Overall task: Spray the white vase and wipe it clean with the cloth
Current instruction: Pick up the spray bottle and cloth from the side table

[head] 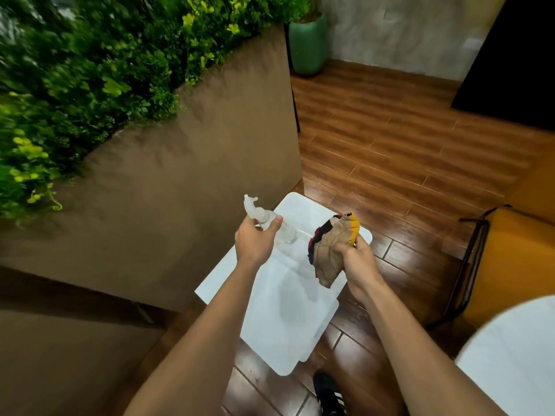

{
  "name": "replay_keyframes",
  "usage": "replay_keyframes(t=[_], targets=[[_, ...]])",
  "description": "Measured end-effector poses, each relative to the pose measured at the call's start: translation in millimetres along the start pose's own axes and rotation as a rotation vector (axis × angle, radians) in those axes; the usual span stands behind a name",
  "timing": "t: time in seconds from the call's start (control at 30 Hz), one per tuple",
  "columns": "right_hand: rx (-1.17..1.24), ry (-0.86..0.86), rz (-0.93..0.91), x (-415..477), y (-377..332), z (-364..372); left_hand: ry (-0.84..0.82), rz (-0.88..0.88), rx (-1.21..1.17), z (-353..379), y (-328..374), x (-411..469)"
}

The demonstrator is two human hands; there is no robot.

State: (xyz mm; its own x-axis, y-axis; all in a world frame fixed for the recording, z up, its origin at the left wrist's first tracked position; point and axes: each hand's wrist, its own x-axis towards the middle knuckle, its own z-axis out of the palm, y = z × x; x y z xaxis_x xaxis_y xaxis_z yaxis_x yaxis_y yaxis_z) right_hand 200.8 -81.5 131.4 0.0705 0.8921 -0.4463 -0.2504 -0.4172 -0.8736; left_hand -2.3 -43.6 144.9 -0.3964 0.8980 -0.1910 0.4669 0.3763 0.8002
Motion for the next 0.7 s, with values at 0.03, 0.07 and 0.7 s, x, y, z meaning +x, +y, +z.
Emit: replay_keyframes(t=[0.03, 0.07, 0.7], targets=[[-0.002, 0.005, -0.002, -13, -1, -3, -0.004, 0.018, -0.031, -10, 6, -17], [-0.004, 0.018, -0.009, -25, 0, -6, -0.013, 0.039, -0.067, -20, 11, -36], [-0.167, 0.027, -0.194, -347, 50, -170, -0.410, 0.264, -0.331, -24, 20, -373]])
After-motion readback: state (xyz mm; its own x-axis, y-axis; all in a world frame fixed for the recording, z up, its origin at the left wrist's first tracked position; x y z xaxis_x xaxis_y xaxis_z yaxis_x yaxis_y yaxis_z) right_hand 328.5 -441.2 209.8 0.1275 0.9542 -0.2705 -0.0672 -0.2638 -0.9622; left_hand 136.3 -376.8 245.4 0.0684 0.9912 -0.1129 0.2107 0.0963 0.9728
